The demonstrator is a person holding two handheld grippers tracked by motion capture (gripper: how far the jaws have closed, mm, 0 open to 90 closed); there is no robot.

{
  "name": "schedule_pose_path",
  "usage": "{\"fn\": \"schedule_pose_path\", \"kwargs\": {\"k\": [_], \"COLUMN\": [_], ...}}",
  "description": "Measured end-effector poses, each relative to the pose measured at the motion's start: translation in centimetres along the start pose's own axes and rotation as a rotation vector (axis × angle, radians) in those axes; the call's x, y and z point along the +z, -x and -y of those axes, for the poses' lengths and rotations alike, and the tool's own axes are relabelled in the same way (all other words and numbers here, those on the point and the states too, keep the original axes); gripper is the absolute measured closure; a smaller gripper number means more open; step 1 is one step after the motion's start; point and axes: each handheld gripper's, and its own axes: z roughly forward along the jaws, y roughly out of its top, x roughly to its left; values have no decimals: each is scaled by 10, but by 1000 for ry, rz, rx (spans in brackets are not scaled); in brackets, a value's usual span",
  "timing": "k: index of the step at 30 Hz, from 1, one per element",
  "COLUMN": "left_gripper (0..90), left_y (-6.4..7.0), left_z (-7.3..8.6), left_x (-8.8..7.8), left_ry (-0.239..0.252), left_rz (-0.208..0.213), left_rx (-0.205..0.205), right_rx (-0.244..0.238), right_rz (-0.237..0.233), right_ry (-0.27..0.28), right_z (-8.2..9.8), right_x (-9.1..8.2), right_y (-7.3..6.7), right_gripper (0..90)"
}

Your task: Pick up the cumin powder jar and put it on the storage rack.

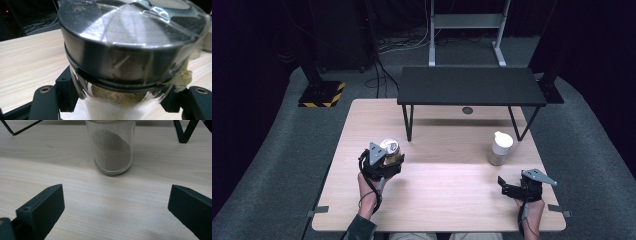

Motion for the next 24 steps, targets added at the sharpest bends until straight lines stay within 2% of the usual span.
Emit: {"fn": "schedule_pose_path", "kwargs": {"k": [9, 17, 18, 19, 24], "left_gripper": [308, 307, 307, 307, 307], "left_y": [0, 0, 1, 2, 2], "left_z": [0, -6, -12, -24, -27], "left_x": [0, 4, 8, 16, 17], "left_ry": [0, 3, 6, 2, 2], "left_rz": [0, 6, 13, 29, 31], "left_rx": [0, 6, 14, 33, 35], "right_rx": [0, 1, 1, 2, 1], "right_rz": [0, 0, 0, 0, -3], "right_ry": [0, 0, -1, 0, 1], "right_z": [0, 0, 0, 0, 0], "right_x": [0, 0, 0, 0, 0], "right_y": [0, 0, 0, 0, 1], "right_gripper": [0, 0, 0, 0, 0]}}
